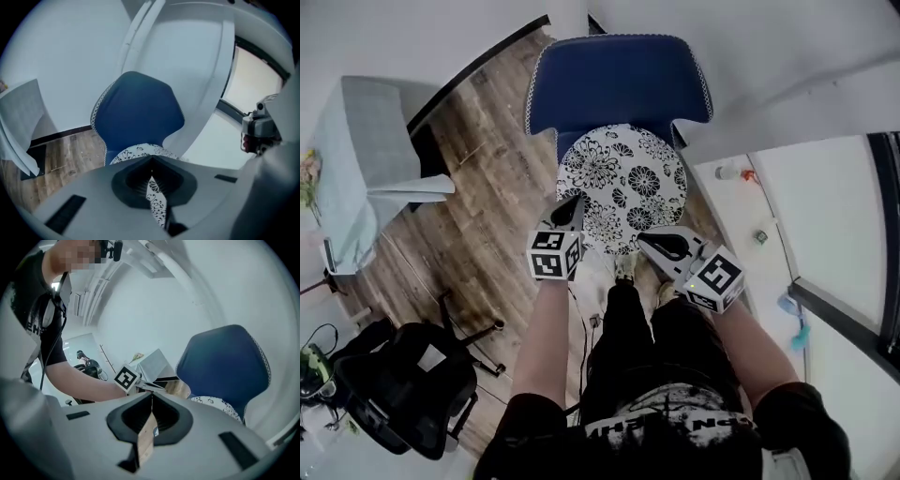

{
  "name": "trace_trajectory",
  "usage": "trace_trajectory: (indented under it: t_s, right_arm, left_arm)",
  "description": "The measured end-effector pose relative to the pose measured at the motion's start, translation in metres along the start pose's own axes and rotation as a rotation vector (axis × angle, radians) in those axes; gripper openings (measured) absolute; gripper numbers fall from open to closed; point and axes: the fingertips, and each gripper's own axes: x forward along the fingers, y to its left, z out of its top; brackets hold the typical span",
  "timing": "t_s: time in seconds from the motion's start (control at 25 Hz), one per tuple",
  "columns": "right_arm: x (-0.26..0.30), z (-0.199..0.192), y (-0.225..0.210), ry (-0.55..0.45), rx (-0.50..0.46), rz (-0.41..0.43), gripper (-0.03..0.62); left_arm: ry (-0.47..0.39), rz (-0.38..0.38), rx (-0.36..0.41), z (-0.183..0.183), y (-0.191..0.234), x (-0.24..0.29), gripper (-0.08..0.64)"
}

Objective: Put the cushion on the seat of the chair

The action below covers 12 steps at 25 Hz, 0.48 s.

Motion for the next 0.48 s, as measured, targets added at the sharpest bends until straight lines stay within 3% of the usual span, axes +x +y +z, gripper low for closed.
trace_trajectory:
  t_s: [0.48]
  right_arm:
    - [-0.058, 0.102, 0.017, -0.167, -0.119, -0.129, 0.017]
  left_arm:
    - [-0.195, -0.166, 0.164, 0.132, -0.113, -0.111, 0.015]
